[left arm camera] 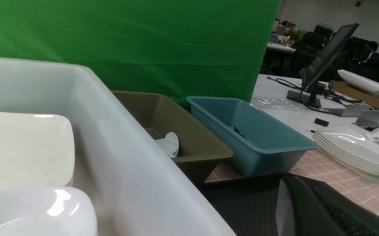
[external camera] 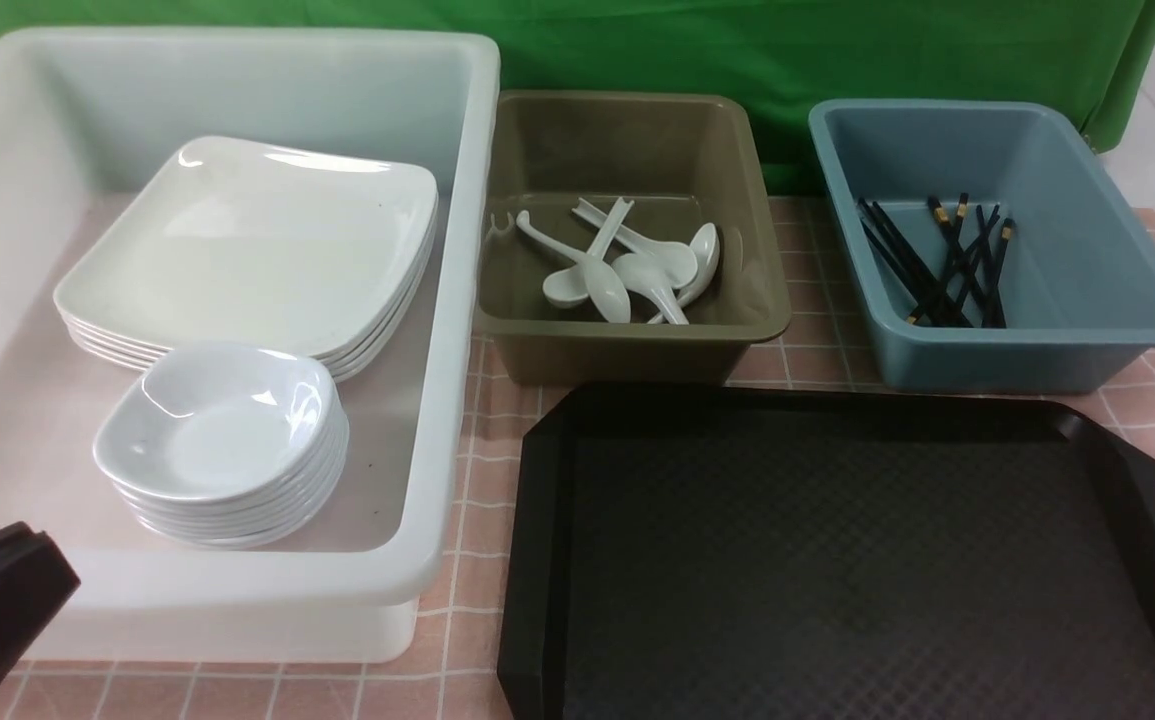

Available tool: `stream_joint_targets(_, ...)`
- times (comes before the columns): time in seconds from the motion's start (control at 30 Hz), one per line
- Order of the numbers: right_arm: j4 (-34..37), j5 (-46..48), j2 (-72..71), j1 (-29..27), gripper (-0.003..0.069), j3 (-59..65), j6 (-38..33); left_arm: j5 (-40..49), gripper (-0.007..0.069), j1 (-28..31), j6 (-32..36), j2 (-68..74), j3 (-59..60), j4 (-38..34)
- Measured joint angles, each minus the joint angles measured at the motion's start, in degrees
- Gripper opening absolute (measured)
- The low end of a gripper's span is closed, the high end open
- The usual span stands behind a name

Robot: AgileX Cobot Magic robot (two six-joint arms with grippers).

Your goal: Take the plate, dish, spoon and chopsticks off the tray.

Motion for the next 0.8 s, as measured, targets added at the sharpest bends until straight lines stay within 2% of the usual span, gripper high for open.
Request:
stream_joint_targets(0.4,0.0,0.0,0.0,0.0,0.0076,0.0,0.0,0.0,-0.0002,0.0,0.3,0.0,0.1,0.8)
stream_joint_targets(0.57,0.0,-0.1,0.0,0.0,0.0081,0.0,0.0,-1.4,-0.0002,0.6,0.6,0.0,0.5,6.7)
stream_joint_targets(0.73,0.0,-0.1,0.0,0.0,0.009,0.0,0.0,-6.1,0.0,8.6,0.2,-0.2,5.8,13.1)
stream_joint_targets(0.8,0.0,-0.1,0.0,0.0,0.0097,0.0,0.0,-8.3,0.0,15.1,-0.4,-0.3,10.3,14.8)
